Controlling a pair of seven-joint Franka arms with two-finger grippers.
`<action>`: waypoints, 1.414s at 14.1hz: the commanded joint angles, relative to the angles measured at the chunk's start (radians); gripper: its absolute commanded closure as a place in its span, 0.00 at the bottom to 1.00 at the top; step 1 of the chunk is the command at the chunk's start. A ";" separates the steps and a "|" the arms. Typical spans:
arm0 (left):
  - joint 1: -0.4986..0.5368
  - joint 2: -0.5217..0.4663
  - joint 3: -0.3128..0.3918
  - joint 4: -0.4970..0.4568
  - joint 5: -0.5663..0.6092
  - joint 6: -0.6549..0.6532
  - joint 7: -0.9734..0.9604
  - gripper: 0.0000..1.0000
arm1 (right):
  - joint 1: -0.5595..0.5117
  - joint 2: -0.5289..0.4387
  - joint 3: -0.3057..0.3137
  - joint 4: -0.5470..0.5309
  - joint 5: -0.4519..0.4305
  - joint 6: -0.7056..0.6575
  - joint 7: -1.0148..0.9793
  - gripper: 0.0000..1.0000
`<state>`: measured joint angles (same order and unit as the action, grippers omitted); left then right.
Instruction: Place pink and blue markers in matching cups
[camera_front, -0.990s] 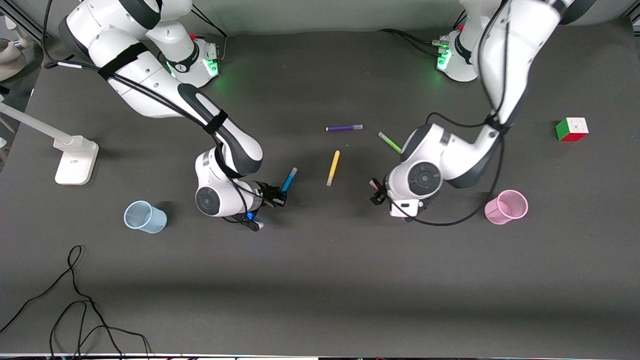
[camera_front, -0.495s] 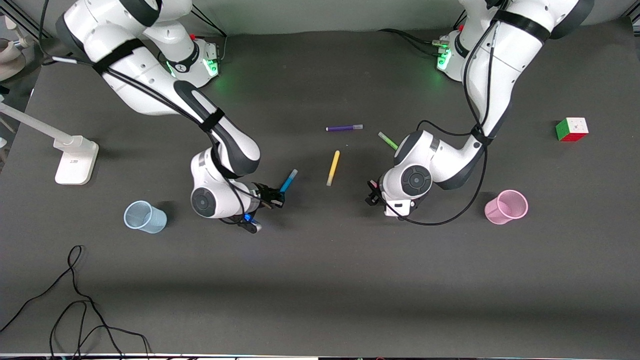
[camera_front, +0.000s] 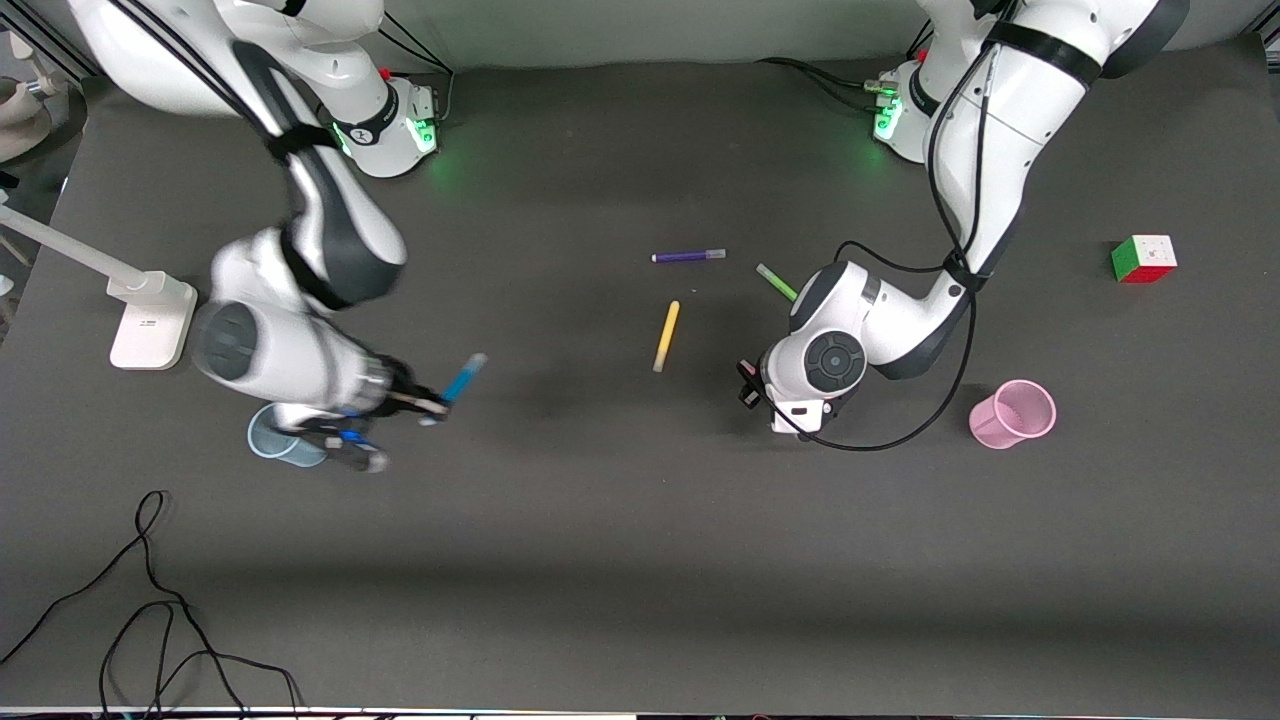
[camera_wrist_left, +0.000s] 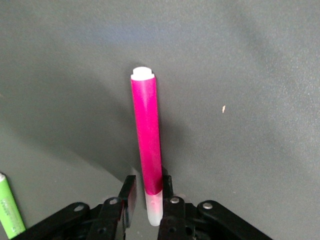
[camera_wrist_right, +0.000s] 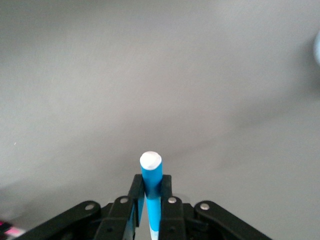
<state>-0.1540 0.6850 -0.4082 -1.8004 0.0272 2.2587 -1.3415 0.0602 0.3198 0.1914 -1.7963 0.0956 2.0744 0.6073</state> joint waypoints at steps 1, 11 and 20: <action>-0.004 -0.012 0.003 -0.019 0.013 0.025 -0.025 0.92 | 0.003 -0.140 -0.117 -0.148 -0.071 0.100 -0.230 1.00; 0.123 -0.048 -0.004 0.323 -0.068 -0.511 0.092 1.00 | 0.001 -0.257 -0.299 -0.463 -0.195 0.657 -0.852 1.00; 0.612 -0.032 -0.003 0.540 -0.433 -0.884 0.596 1.00 | -0.030 -0.163 -0.316 -0.541 -0.195 0.950 -0.975 1.00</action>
<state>0.3849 0.6227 -0.3970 -1.2847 -0.3358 1.4108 -0.8193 0.0330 0.1489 -0.1230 -2.2981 -0.0811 2.9494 -0.3510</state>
